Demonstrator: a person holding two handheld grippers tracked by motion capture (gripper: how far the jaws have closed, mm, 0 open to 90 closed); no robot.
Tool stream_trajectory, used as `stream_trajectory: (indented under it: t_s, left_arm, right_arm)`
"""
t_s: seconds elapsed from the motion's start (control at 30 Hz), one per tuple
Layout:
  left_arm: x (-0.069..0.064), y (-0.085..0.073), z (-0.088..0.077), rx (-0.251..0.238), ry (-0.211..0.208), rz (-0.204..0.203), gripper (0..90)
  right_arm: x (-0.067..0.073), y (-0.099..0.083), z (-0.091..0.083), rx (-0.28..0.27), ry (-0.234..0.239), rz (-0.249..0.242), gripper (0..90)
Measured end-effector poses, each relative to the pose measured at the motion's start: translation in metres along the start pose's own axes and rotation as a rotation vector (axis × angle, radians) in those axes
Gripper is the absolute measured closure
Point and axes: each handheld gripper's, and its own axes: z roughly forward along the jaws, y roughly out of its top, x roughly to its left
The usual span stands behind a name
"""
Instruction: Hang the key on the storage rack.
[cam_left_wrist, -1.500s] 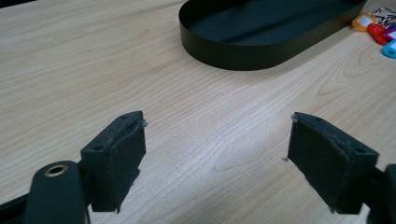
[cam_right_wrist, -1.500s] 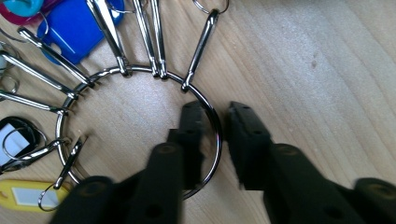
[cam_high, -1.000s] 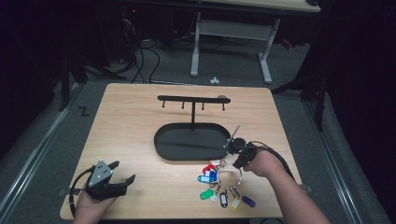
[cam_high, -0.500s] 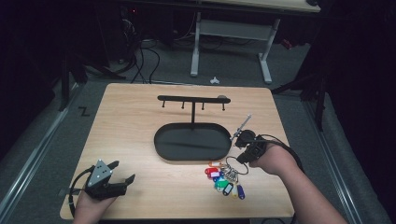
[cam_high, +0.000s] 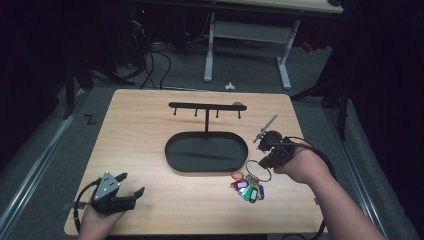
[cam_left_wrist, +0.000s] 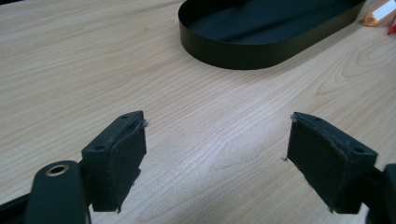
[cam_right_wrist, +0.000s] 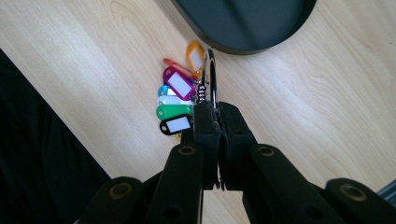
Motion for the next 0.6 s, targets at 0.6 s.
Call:
stream_trajectory:
  t_s: [0.6]
  left_arm:
    - [0.001, 0.002, 0.003, -0.015, -0.014, -0.01, 20.0]
  right_arm:
    - [-0.002, 0.011, -0.041, -0.036, -0.034, 0.014, 87.7]
